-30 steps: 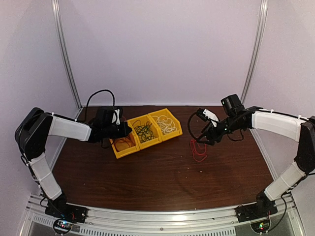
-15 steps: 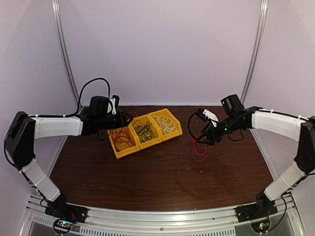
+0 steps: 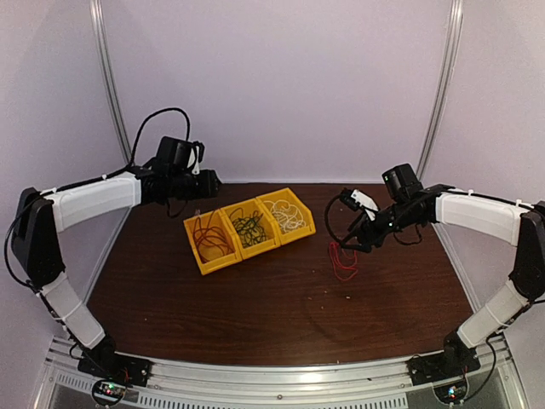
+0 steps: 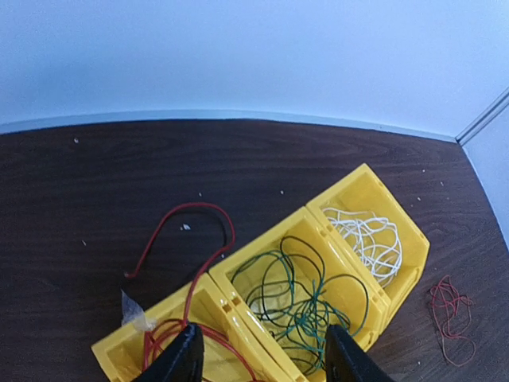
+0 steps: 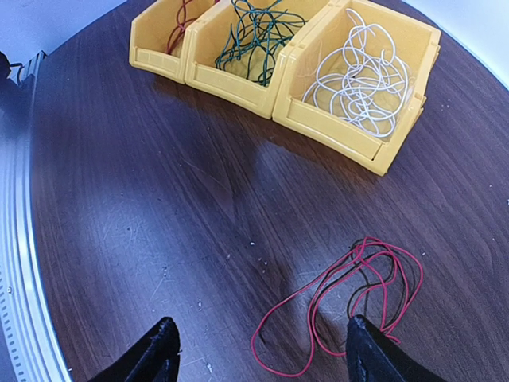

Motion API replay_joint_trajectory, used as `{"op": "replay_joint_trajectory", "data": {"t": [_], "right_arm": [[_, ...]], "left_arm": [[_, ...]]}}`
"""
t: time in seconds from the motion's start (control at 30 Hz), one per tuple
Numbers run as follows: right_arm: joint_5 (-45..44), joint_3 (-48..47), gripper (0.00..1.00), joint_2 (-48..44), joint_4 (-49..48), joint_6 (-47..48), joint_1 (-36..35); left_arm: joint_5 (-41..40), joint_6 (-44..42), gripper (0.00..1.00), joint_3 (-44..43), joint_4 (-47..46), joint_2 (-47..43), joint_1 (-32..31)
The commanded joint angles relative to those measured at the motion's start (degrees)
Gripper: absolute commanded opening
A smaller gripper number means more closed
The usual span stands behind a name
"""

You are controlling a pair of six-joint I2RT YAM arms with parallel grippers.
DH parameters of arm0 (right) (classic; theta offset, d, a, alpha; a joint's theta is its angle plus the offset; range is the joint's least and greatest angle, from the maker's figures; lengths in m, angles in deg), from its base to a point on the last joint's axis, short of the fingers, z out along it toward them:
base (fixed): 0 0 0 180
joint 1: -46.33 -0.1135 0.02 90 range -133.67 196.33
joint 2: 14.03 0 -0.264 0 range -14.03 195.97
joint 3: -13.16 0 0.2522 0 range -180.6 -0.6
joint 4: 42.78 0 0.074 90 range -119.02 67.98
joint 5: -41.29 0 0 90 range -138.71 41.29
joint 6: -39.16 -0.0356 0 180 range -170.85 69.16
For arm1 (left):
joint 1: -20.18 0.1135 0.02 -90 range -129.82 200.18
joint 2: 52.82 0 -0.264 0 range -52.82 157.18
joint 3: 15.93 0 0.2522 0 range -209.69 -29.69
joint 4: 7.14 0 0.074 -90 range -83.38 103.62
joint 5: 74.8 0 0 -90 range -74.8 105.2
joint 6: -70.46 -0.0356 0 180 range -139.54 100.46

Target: Untangle the cables

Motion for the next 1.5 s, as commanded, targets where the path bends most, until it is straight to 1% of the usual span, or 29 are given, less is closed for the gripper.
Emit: {"op": "replay_joint_trajectory", "data": {"t": [0.0, 0.13, 0.27, 0.33, 0.4, 0.47, 0.53, 0.6, 0.63, 0.73, 0.9, 1.07, 1.17, 1.23, 1.33, 1.37, 1.43, 1.47], "right_arm": [[-0.17, -0.24, 0.72, -0.06, 0.78, 0.67, -0.04], [-0.65, -0.27, 0.72, 0.05, 0.99, 0.99, -0.1], [-1.04, -0.05, 0.72, 0.37, 0.93, 1.15, -0.02], [-1.35, -0.09, 0.72, 0.67, 0.98, 1.43, -0.06], [-3.8, -0.53, 0.72, 1.66, 1.08, 1.56, -0.05], [-7.52, -1.63, 0.73, 4.05, 1.93, 3.08, -0.04], [-11.77, -3.68, 0.78, 7.73, 3.56, 4.27, -0.04], [-13.06, -5.89, 0.89, 11.66, 4.4, 4.36, -0.04], [-13.18, -6.39, 0.98, 13.2, 4.11, 4.16, -0.04], [-14.43, -8.29, 1.0, 17.4, 2.72, 3.13, -0.04], [-18.43, -12.53, 1.0, 23.03, 2.63, -0.28, -0.04], [-18.86, -12.04, 0.99, 26.43, 1.69, -1.44, -0.04], [-18.86, -12.3, 0.88, 27.77, 1.27, -1.88, -0.08], [-18.14, -12.21, 0.77, 27.76, 1.14, -2.41, -0.16], [-17.32, -12.06, 0.54, 26.37, 0.79, -2.97, -0.77], [-17.32, -11.97, 0.45, 25.53, 0.76, -2.82, -1.2], [-18.35, -11.92, 0.22, 23.82, 0.51, -2.17, -2.56], [-19.08, -12.06, 0.16, 22.87, 0.48, -1.91, -3.38]], "left_arm": [[-2.82, -4.86, 0.55, -10.96, 8.22, 5.5, 2.02], [-0.2, -5.54, 0.53, -18.03, 13.32, 12.2, 4.45], [6.32, -7.21, 0.48, -19.48, 12.11, 15.86, 6.12], [6.66, -7.8, 0.47, -20.13, 12.65, 17.02, 6.16], [7.32, -7.75, 0.48, -18.44, 11.34, 16.54, 6.16], [7.5, -7.33, 0.48, -15.79, 9.43, 15.26, 6.16], [7.51, -6.89, 0.48, -13.02, 7.93, 13.14, 6.16], [7.51, -6.16, 0.48, -10.28, 6.55, 10.31, 6.08], [7.49, -5.77, 0.48, -8.71, 5.54, 8.43, 5.94], [6.81, -4.56, 0.48, -3.74, 3.23, 2.53, 5.45], [5.52, -3.24, 0.48, 2.54, 2.13, -5.88, 4.94], [4.58, -2.86, 0.48, 6.81, 1.84, -11.85, 4.75], [2.85, -2.82, 0.48, 8.23, 1.77, -14.21, 4.76], [2.65, -2.77, 0.48, 8.78, 1.73, -15.12, 4.76], [2.66, -2.33, 0.48, 10.02, 1.13, -16.68, 4.76], [2.64, -2.23, 0.48, 10.49, 1.06, -17.16, 4.75], [2.65, -1.96, 0.48, 11.44, 0.79, -18.25, 4.76], [2.6, -1.94, 0.48, 11.94, 0.68, -18.79, 4.76]]}}
